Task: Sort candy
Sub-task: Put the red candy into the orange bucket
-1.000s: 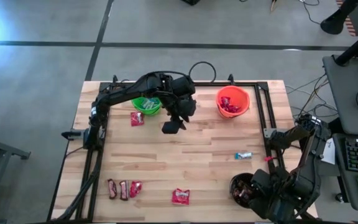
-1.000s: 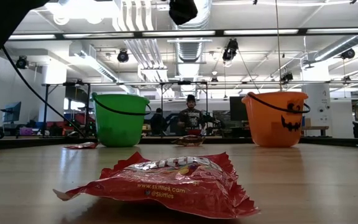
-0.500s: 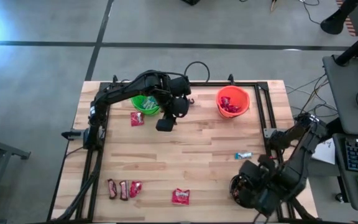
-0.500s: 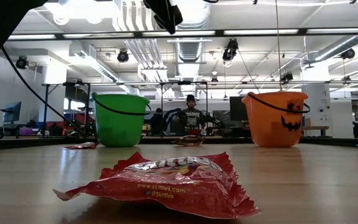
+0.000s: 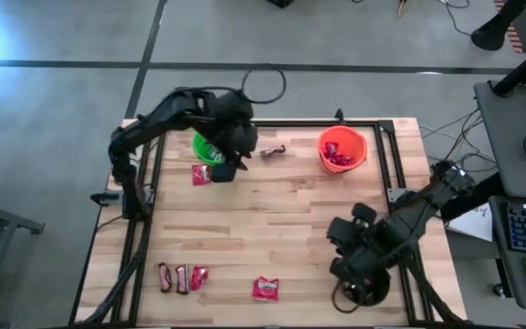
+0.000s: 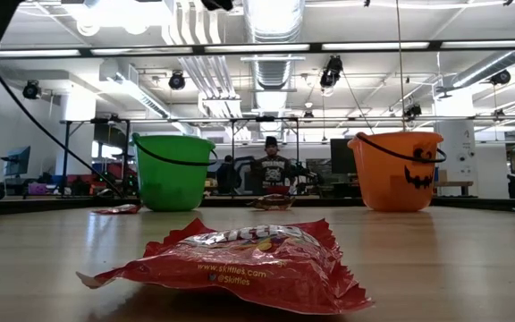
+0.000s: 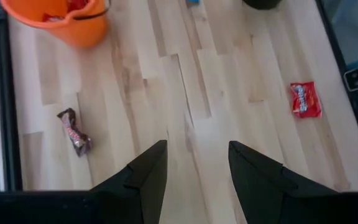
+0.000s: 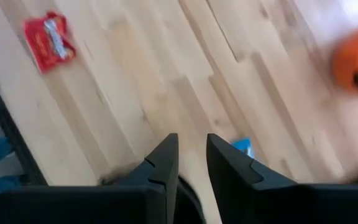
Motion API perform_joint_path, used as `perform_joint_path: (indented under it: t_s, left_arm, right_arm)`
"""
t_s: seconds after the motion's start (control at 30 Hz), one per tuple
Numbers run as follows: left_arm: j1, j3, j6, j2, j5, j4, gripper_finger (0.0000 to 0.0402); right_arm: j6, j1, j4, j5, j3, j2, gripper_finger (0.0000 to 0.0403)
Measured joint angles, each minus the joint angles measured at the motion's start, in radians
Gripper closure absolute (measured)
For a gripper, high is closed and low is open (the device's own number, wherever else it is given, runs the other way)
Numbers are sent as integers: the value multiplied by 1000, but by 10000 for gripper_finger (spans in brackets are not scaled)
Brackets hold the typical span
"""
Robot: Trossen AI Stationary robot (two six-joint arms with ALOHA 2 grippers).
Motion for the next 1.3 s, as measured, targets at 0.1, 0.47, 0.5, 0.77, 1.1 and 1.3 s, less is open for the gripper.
perform_joint_path:
  t_s: [0.1, 0.47, 0.5, 0.77, 1.1, 1.3]
  left_arm:
    - [2, 0, -23, -28, -1, 0, 249]
    - [2, -11, -66, -80, -7, 0, 325]
    - [2, -13, -71, -88, -7, 0, 337]
    - [2, -13, -72, -148, -9, 0, 399]
    - [5, -19, -77, -193, -112, 0, 400]
    - [5, -20, -106, -206, -111, 0, 400]
  right_arm:
    - [-123, -33, 82, -1, 0, 0, 329]
    - [-240, -132, 186, -18, 0, 0, 338]
    - [-249, -140, 206, -18, 0, 0, 338]
    - [-379, -204, 410, -18, 0, 0, 337]
    - [-536, -299, 542, -153, 0, 92, 337]
    - [-627, -309, 552, -213, 0, 180, 337]
